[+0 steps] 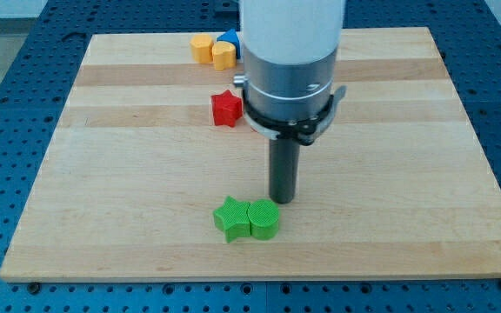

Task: Move yellow hexagon along with yellow heart and blue triangle right a bit

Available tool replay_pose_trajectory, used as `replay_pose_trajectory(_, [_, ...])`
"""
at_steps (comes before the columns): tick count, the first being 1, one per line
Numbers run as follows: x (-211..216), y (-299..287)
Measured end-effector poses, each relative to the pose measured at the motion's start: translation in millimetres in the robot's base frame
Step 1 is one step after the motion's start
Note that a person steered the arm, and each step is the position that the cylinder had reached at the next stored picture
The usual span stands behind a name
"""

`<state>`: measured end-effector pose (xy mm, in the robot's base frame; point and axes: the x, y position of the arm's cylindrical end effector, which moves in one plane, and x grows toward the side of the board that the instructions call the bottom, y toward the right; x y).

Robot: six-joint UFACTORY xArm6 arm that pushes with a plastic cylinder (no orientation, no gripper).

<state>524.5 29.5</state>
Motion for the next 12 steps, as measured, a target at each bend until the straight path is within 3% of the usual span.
replay_pose_trajectory(6, [-10.8, 29.8])
replay_pose_trajectory(7, [-35.7, 92.9])
replay_pose_trajectory(8, [-86.7, 163.0])
replay_pose_trajectory(10, [-143.5, 186.0])
replay_pose_trajectory(11, [-191.2, 185.8])
replay_pose_trajectory(12, [-271.6, 167.3])
